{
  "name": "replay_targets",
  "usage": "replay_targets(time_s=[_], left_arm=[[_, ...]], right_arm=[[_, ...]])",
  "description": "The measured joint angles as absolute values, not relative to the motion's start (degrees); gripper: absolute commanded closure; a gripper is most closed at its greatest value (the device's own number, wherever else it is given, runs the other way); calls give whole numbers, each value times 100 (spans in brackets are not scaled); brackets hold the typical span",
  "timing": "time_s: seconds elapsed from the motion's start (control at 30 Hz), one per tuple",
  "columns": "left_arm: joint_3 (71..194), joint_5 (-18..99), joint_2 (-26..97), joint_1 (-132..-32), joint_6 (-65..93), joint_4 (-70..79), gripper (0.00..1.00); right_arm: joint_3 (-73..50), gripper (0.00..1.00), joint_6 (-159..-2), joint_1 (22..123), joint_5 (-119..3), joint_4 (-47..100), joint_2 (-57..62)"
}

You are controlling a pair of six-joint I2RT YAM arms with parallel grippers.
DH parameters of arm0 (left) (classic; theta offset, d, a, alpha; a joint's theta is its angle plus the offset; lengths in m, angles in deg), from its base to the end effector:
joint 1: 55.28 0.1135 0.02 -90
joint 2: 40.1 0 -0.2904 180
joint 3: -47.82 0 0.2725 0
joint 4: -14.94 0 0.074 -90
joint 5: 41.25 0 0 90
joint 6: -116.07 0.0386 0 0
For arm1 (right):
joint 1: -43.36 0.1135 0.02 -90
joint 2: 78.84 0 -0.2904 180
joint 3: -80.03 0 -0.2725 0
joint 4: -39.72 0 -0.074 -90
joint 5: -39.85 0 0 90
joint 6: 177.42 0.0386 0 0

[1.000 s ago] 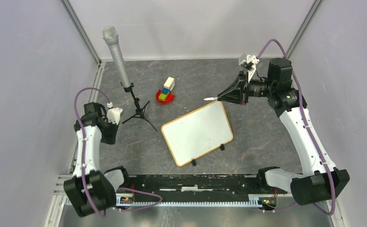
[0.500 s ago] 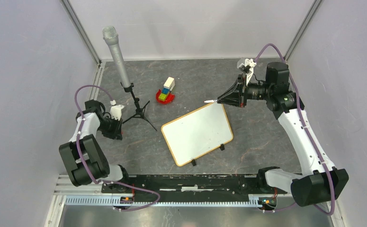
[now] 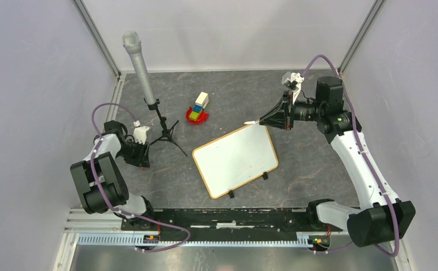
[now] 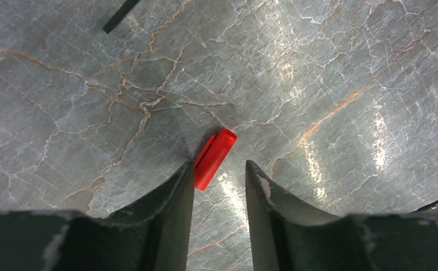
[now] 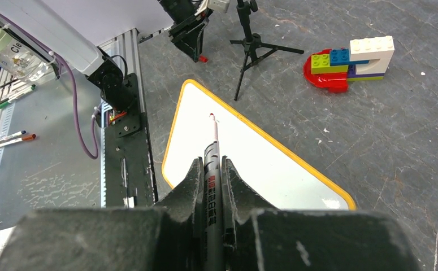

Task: Write a sentence on the whiteboard
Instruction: Place the pen cap at the center of the board.

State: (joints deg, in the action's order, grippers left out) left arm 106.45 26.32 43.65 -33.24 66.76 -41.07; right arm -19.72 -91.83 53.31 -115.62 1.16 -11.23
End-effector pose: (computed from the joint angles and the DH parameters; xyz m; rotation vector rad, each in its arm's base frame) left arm 0.2391 0.0809 0.1781 0.4936 2.7415 -0.3591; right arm 0.2463 0.0789 0.4023 -0.9353 1.6806 1.1997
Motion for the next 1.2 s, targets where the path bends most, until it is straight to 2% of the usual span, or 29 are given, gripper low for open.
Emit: replay_targets(time_s=[0.17,0.4,0.47,0.53,0.63,0.77,1.03,1.2], left_arm=[[10607,2608,4312,-3324,6676,-4109,41],[10620,2448,3689,-3186,6647,-4267,14],[10730,2374,3488,-2957,6551,-4332,10],[11005,2210,3425,-2612,6418,-4450,1],[11545,1886,3383,-2091,6173,-4579,0],[11956,1539,2948,-1930,5764,-4717,0],[13576,914,2288,-2013,4704,-5117,0],[14716,955,2432,-2640,4123,-5189,0]], right_arm=[[-2014,100,-9290,5334,-11556,39,-1123],[-2016,100,-9688,5331,-11442,-293,-1129],[-2027,100,-9880,5334,-11389,-455,-1142],[-2059,100,-10096,5334,-11300,-632,-1184],[-2160,100,-10418,5334,-11164,-870,-1287],[-2267,100,-10745,5334,-11011,-1084,-1328],[-2518,100,-11051,5360,-10828,-1172,-1324],[-2602,100,-11130,5388,-10788,-1172,-1322]])
